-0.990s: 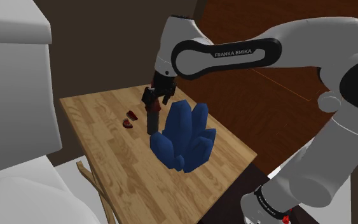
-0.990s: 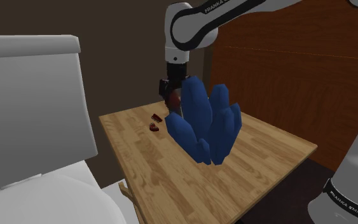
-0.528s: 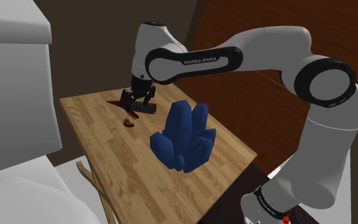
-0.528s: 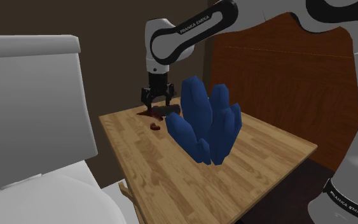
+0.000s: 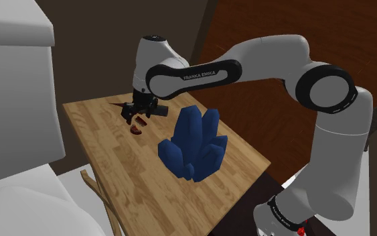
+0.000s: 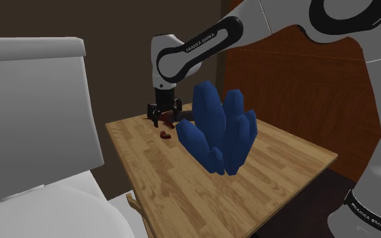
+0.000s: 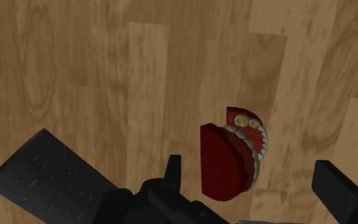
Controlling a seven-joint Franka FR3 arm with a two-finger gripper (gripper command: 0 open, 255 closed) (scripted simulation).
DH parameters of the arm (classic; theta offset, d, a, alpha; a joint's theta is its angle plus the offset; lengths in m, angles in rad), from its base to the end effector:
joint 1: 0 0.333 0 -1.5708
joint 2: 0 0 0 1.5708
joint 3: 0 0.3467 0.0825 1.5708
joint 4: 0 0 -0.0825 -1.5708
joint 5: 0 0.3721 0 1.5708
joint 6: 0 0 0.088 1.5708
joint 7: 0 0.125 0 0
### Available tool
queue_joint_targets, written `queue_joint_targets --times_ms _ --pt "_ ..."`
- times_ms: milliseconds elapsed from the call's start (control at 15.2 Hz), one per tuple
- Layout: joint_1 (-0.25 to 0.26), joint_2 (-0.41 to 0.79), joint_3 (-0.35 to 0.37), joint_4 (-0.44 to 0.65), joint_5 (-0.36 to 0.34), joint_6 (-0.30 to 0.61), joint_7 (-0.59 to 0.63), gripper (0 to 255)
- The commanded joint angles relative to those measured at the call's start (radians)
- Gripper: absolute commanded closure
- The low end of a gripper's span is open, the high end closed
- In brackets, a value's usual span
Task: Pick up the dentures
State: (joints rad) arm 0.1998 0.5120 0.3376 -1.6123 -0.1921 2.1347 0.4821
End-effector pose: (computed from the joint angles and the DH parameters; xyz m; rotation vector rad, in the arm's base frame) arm 0.6151 0.3153 0.3609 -3.1173 -0.1736 -0.0597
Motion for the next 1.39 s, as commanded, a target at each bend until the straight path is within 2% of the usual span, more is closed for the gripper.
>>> queue_joint_targets --times_ms 0,66,132,726,1320 --pt "0.000 0.004 -0.001 -0.010 -0.002 0.014 0.001 0" --pt "0.000 0.004 -0.001 -0.009 -0.002 0.014 0.001 0" --pt "-0.001 0.004 -0.001 -0.010 -0.002 0.014 0.001 255" --pt "0.000 0.004 -0.001 -0.009 -0.002 0.014 0.001 255" --pt "-0.005 -0.042 0.010 0.045 0.018 -0.085 -0.012 255"
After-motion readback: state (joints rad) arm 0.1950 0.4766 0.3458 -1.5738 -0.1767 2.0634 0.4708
